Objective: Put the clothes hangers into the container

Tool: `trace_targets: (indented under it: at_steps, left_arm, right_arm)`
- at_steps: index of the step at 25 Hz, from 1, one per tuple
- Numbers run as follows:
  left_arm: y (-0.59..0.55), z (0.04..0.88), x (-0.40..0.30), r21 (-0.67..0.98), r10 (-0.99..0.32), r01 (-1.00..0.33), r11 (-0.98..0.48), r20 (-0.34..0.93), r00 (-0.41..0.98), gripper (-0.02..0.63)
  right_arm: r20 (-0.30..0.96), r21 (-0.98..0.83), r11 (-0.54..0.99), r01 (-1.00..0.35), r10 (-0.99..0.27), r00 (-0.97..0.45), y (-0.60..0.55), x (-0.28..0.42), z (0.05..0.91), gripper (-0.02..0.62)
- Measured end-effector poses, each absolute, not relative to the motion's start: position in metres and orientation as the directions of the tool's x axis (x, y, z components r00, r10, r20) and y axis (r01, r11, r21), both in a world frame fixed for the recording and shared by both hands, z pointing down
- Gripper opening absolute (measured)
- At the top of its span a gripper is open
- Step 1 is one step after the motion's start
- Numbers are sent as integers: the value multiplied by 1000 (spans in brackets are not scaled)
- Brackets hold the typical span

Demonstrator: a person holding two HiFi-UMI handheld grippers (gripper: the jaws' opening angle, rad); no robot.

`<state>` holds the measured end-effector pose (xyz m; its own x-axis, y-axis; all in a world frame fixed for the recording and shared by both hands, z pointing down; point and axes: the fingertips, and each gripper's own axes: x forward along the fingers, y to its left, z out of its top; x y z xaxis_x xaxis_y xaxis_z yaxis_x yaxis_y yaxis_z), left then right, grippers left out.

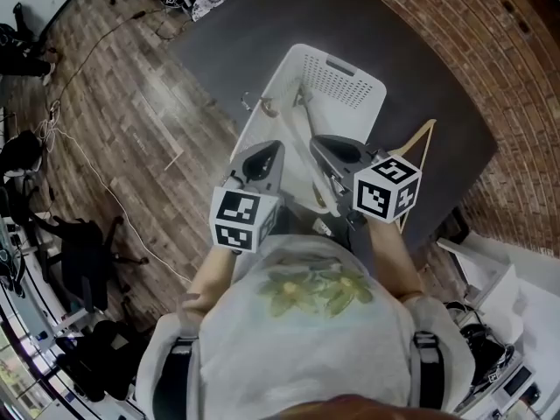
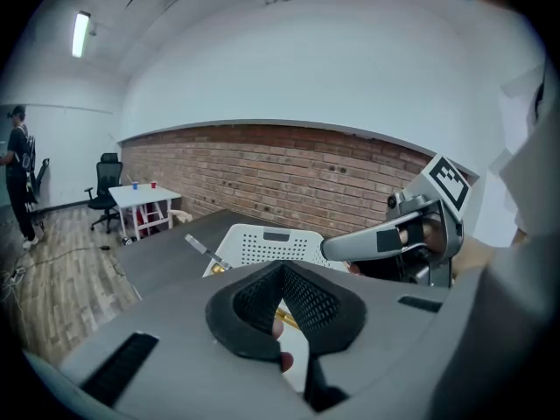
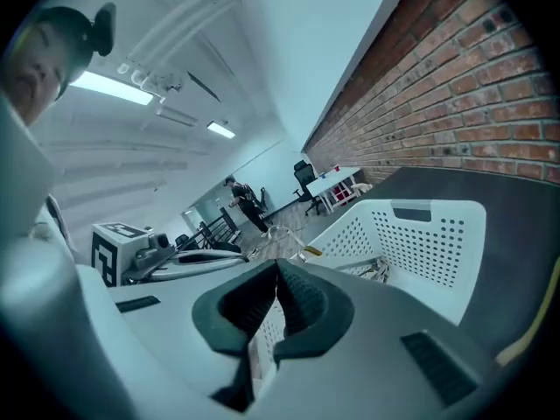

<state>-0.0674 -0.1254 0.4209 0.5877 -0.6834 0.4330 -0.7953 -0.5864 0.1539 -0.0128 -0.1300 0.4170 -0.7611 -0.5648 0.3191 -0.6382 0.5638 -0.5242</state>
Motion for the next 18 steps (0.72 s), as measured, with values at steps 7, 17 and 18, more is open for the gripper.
trace_targets:
  at_steps: [7, 17, 18]
  left_arm:
    - [-118, 418, -45, 153, -651, -761, -630, 430, 626, 28]
    - [-102, 416, -19, 151, -621, -727, -670, 424, 660, 28]
    - [-100, 415, -16, 151, -616, -722, -675, 424, 664, 28]
  right_arm:
    - [297, -507, 578, -639, -579, -760, -112, -5, 415, 32]
    - [273, -517, 552, -654, -617, -738, -93, 17, 415, 32]
    - [266, -524, 545, -655, -625, -733, -91, 21, 414, 32]
